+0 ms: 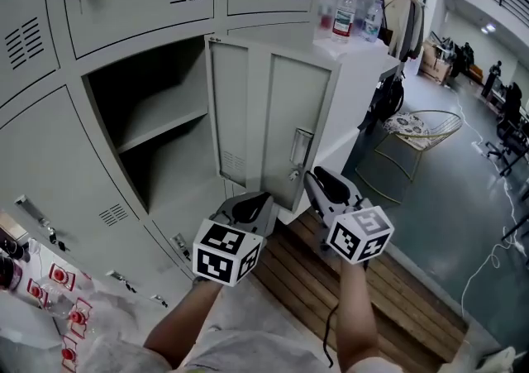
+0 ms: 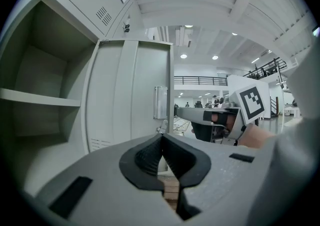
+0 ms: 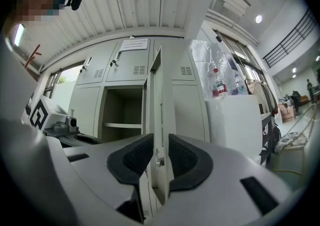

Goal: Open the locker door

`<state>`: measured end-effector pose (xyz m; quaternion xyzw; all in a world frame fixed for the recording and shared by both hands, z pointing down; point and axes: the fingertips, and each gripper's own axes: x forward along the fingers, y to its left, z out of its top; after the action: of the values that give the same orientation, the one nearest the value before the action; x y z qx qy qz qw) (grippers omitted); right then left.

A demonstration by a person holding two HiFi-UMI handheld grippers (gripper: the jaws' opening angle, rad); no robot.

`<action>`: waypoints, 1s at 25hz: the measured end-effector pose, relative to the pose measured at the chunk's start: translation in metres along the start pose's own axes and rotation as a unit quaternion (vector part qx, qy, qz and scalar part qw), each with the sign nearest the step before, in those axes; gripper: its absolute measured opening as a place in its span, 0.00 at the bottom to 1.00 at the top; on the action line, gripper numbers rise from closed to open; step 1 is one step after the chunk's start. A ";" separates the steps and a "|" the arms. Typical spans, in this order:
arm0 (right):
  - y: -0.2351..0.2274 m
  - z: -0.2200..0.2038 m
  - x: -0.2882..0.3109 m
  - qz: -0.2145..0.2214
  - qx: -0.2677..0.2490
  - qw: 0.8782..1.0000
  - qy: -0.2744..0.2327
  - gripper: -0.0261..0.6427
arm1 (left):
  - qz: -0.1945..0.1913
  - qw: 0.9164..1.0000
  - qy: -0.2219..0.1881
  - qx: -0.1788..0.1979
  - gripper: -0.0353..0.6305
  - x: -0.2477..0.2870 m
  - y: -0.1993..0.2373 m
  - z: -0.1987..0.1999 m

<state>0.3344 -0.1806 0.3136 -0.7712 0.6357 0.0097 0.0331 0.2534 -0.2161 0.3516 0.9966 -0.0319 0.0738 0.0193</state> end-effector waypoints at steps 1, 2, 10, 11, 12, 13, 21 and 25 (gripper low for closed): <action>0.003 0.000 -0.002 0.001 0.000 1.000 -0.001 0.17 | 0.002 1.000 0.000 0.000 0.06 -0.001 0.000 0.000; 0.005 -0.001 -0.004 0.002 0.000 1.000 -0.001 0.17 | 0.004 1.000 0.000 0.000 0.06 -0.003 0.000 -0.001; 0.044 -0.018 -0.008 0.018 0.013 1.000 0.016 0.17 | 0.040 0.999 -0.001 -0.003 0.06 -0.022 0.008 -0.005; 0.050 -0.020 -0.007 0.022 0.014 1.000 0.018 0.16 | 0.046 0.999 -0.001 -0.003 0.06 -0.025 0.010 -0.006; 0.057 -0.023 -0.006 0.027 0.016 0.999 0.019 0.16 | 0.053 0.999 -0.001 -0.003 0.06 -0.029 0.012 -0.007; 0.063 -0.026 -0.004 0.032 0.018 0.999 0.021 0.15 | 0.060 0.998 0.000 -0.003 0.06 -0.032 0.015 -0.009; 0.107 -0.044 0.012 0.079 0.019 0.996 0.042 0.11 | 0.114 0.993 -0.003 -0.008 0.06 -0.061 0.036 -0.014; 0.124 -0.042 0.017 0.100 0.013 0.994 0.042 0.07 | 0.134 0.991 -0.007 -0.011 0.06 -0.073 0.043 -0.016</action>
<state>0.2145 -0.2236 0.3499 -0.7031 0.7104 -0.0276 0.0151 0.1763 -0.2537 0.3585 0.9835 -0.1658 0.0687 0.0203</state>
